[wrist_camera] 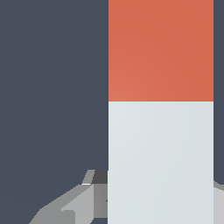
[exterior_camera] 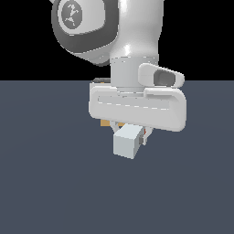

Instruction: Insert the peg into the horizontal hole in a box.

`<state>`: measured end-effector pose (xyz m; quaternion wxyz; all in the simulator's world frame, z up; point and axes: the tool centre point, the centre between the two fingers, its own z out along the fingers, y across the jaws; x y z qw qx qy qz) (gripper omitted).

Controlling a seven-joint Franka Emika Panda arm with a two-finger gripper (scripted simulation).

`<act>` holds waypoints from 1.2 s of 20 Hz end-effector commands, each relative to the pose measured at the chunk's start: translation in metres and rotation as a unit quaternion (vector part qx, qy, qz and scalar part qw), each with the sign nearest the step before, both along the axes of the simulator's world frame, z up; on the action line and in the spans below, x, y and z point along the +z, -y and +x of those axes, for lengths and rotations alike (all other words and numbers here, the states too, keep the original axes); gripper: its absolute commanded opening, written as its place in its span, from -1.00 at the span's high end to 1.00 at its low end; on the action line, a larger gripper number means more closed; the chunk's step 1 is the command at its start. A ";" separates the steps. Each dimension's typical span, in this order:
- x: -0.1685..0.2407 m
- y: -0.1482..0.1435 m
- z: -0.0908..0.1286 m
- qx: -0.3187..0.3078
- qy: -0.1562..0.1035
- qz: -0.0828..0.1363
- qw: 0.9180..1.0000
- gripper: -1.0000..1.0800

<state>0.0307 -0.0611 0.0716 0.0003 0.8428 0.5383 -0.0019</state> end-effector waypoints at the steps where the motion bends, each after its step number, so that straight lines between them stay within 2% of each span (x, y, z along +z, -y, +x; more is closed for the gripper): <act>1: 0.011 -0.017 0.013 0.052 0.002 0.000 0.999 1.00; 7: 0.027 -0.052 0.029 0.151 0.002 0.001 0.989 1.00; 12: 0.035 -0.072 0.034 0.202 0.001 0.001 0.979 1.00; 17: 0.039 -0.082 0.036 0.226 0.001 0.001 0.974 1.00; 24: 0.038 -0.083 0.035 0.229 0.000 0.002 0.974 1.00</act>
